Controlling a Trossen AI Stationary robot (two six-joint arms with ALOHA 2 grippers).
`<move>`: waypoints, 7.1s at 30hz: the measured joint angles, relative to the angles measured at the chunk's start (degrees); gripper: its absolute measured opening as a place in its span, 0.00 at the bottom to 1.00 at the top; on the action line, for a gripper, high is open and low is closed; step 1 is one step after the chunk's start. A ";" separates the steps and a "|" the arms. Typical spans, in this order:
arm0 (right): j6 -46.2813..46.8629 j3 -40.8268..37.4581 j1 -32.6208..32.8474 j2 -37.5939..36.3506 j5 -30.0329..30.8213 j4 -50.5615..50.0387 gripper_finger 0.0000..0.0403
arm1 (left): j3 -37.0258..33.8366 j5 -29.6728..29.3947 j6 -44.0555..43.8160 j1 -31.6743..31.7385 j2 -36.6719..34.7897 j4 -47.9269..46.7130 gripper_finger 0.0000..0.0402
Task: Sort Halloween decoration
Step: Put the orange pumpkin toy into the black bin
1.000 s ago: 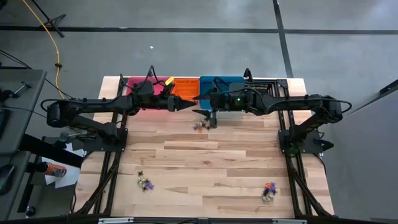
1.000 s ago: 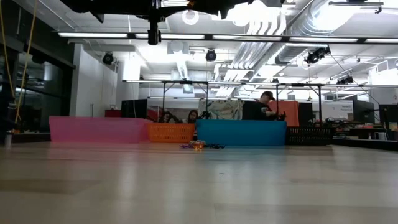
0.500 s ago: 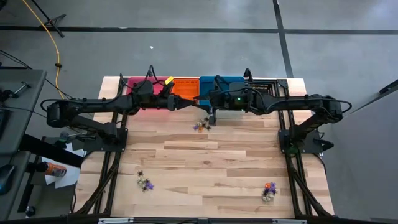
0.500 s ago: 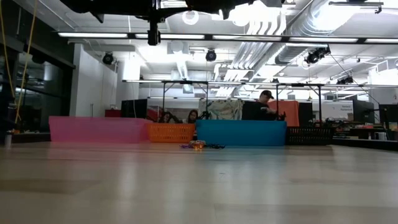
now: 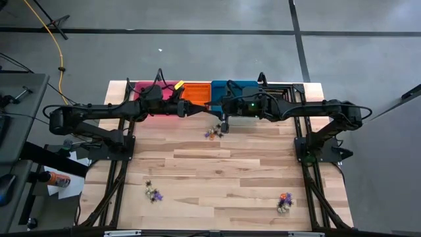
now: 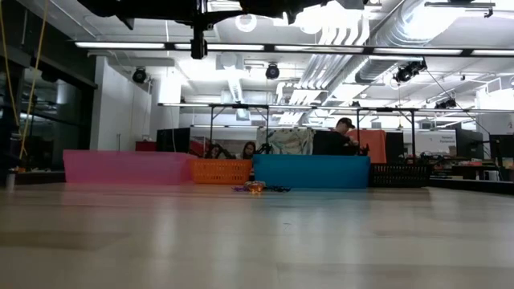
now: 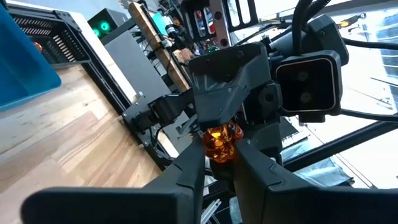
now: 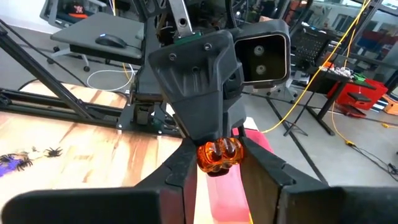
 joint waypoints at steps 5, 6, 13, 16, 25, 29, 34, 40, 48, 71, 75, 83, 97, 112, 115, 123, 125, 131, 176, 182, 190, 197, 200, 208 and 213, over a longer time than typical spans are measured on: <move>-0.26 -0.02 0.01 0.02 -0.15 -0.17 0.22 | 0.00 3.92 -0.31 1.77 -0.04 -0.07 0.23; -0.53 0.00 0.00 0.02 -0.15 -0.19 0.22 | 0.00 4.49 -0.76 2.15 -0.04 -0.17 0.25; -1.23 -0.02 0.00 -0.26 1.02 -1.50 0.22 | 0.00 10.83 -1.59 5.80 -0.18 -0.28 0.34; -3.29 -0.02 -0.32 -1.89 2.55 -3.94 0.22 | -0.02 13.95 -1.49 8.10 -1.25 -1.66 0.35; 0.98 0.01 -5.23 -13.23 10.90 -30.29 0.22 | -0.22 6.27 13.64 11.99 -11.11 -28.58 0.36; 8.86 -0.63 -8.92 -18.10 11.49 -48.67 0.22 | -0.22 -3.30 20.91 10.80 -15.06 -40.23 0.36; 18.02 -7.06 -11.35 -25.45 11.71 -58.55 0.22 | -0.24 -13.91 24.97 7.09 -17.64 -44.12 0.36; 30.76 -16.13 -11.63 -34.52 16.59 -58.81 0.22 | -0.24 -20.70 33.21 2.12 -17.34 -35.00 0.36; 42.40 -17.92 -12.41 -35.90 16.77 -58.33 0.22 | -2.71 -2.49 40.45 3.72 -11.46 -3.91 0.36; 48.81 -17.83 -53.18 -3.99 2.95 -46.23 0.31 | -2.78 2.75 40.35 0.08 -11.65 -3.90 0.26; 49.43 -17.81 -54.55 0.54 2.38 -44.68 0.32 | -2.78 2.74 40.31 -0.57 -11.65 -3.82 0.27; 49.88 -15.08 -54.64 3.13 4.55 -44.41 0.32 | -2.78 2.68 40.31 -1.20 -11.65 -3.62 0.27; 33.30 -5.86 -48.31 -12.27 -13.94 -47.28 0.32 | -2.78 2.60 39.79 -0.75 -12.19 -5.41 0.27; 48.63 -33.75 -7.41 -33.55 -10.35 6.37 0.26 | -2.71 2.12 39.37 2.34 -14.47 -9.95 0.27; 38.87 -35.27 -1.88 -32.85 -6.19 13.51 0.26 | -2.71 2.12 39.37 2.33 -14.47 -9.89 0.27; 25.98 -33.06 1.53 -31.77 -1.87 12.29 0.26 | -2.71 2.11 40.94 2.32 -14.47 -10.69 0.27; 25.86 -32.95 1.19 -31.76 -1.58 11.92 0.26 | -2.71 2.07 40.92 2.32 -14.47 -11.02 0.27; 25.87 -32.93 0.70 -31.76 -1.57 11.64 0.26 | -2.71 1.92 40.92 2.32 -14.47 -11.86 0.27; 6.96 -4.02 -0.74 27.30 -1.33 -12.92 0.63 | -2.78 -2.95 43.45 2.82 -21.49 -15.51 0.27; 8.40 -4.04 -0.74 28.36 -1.34 -11.93 0.63 | -2.78 -3.79 43.45 2.84 -21.49 -15.57 0.27; 10.45 -3.97 -0.47 29.27 -1.51 -10.96 0.57 | -2.75 -3.83 43.44 2.82 -21.49 -15.88 0.27; 10.85 -3.97 -0.57 29.35 -0.55 -10.60 0.39 | -2.75 -3.98 43.43 2.84 -21.49 -15.92 0.27; 10.87 -3.97 -0.52 29.43 -0.39 -10.20 0.33 | -2.75 -4.11 43.44 2.82 -21.49 -15.98 0.27; 10.44 -4.03 -0.65 29.20 -0.91 -10.02 0.21 | -2.75 -4.09 43.43 2.82 -21.49 -15.99 0.27; 9.15 -4.15 -0.80 26.92 -1.18 -11.80 0.21 | -2.75 -4.09 43.43 2.82 -21.49 -16.14 0.27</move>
